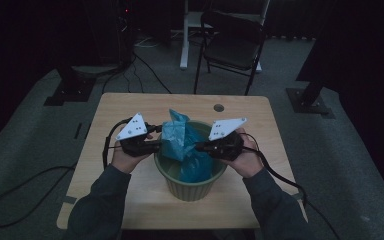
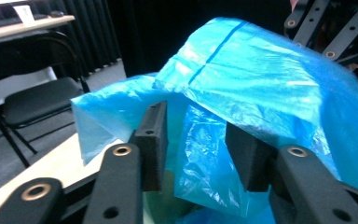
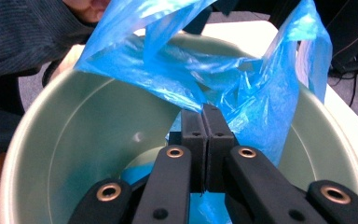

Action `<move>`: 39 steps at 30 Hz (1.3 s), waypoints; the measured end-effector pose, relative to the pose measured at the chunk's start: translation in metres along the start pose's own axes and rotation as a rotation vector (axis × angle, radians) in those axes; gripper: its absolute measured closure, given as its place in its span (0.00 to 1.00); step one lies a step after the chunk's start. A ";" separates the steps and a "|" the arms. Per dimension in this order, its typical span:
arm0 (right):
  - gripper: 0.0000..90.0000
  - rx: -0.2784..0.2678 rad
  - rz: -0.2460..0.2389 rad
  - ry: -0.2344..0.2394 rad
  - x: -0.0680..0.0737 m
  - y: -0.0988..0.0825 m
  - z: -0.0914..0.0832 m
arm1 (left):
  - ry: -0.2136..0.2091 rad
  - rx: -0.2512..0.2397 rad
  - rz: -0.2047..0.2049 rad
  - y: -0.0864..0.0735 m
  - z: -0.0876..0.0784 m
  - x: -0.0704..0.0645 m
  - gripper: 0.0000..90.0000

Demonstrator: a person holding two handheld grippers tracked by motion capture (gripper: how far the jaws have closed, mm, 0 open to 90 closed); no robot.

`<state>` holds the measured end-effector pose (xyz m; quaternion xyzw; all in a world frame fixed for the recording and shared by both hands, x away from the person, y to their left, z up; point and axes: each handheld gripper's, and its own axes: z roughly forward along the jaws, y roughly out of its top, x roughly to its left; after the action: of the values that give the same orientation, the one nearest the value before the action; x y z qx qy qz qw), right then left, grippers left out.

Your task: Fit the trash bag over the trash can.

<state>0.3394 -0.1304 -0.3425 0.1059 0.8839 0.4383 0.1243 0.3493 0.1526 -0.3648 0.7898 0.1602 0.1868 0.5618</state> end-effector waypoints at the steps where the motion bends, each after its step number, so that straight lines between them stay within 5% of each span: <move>1: 1.00 -0.003 -0.003 -0.001 0.000 0.001 0.000 | -0.003 0.007 -0.004 0.000 0.002 0.000 0.64; 13: 1.00 -0.039 -0.029 0.023 0.003 0.007 0.003 | -0.033 0.039 -0.024 0.000 0.012 0.002 0.55; 17: 1.00 -0.050 -0.037 0.036 0.005 0.008 0.003 | -0.036 0.058 -0.010 0.000 0.013 0.001 0.65; 20: 1.00 -0.049 -0.041 0.037 0.005 0.007 0.002 | -0.044 0.068 0.011 0.000 0.013 -0.001 0.88; 23: 1.00 -0.044 -0.051 0.036 0.006 0.007 0.002 | -0.037 0.067 0.025 0.000 0.012 -0.002 1.00; 39: 0.99 0.005 -0.083 0.004 0.011 0.005 0.003 | 0.041 0.044 -0.009 -0.008 -0.008 0.010 1.00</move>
<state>0.3307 -0.1218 -0.3412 0.0683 0.8888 0.4309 0.1403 0.3539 0.1659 -0.3685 0.7972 0.1792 0.1969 0.5418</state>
